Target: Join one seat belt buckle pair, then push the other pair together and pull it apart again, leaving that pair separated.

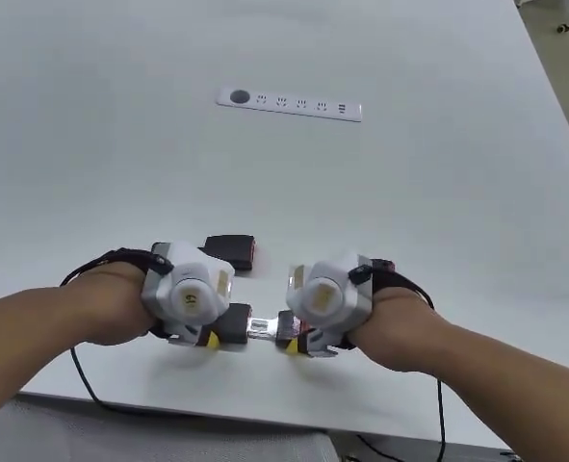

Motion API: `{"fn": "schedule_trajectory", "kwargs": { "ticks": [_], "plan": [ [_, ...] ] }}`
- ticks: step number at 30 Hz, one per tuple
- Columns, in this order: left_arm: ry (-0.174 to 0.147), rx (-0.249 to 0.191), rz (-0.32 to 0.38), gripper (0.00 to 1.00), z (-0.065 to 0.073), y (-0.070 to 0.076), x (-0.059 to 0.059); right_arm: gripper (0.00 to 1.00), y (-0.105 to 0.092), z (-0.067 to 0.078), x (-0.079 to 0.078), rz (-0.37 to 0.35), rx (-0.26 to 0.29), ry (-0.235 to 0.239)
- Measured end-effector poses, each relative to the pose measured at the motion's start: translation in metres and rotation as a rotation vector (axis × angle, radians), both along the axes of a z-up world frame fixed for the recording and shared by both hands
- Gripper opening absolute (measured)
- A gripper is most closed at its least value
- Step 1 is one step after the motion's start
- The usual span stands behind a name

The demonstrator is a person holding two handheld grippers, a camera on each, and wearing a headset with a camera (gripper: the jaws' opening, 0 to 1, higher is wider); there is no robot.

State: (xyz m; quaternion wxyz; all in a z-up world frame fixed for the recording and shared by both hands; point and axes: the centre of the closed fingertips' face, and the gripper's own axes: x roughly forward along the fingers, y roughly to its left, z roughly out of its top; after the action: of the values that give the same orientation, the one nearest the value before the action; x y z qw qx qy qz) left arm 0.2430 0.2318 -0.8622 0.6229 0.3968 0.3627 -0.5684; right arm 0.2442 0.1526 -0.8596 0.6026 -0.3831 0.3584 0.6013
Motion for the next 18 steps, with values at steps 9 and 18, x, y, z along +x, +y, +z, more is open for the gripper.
{"fn": "schedule_trajectory", "kwargs": {
  "ticks": [9,18],
  "plan": [
    [0.0,-0.02,0.006,0.33,0.0003,-0.0001,0.0,0.33,0.0006,0.0008,0.0001,0.006,0.018,-0.019],
    [0.002,-0.015,0.006,0.33,-0.0001,-0.0002,0.0007,0.33,0.0029,0.0013,0.0009,0.013,0.015,-0.005]
  ]
}}
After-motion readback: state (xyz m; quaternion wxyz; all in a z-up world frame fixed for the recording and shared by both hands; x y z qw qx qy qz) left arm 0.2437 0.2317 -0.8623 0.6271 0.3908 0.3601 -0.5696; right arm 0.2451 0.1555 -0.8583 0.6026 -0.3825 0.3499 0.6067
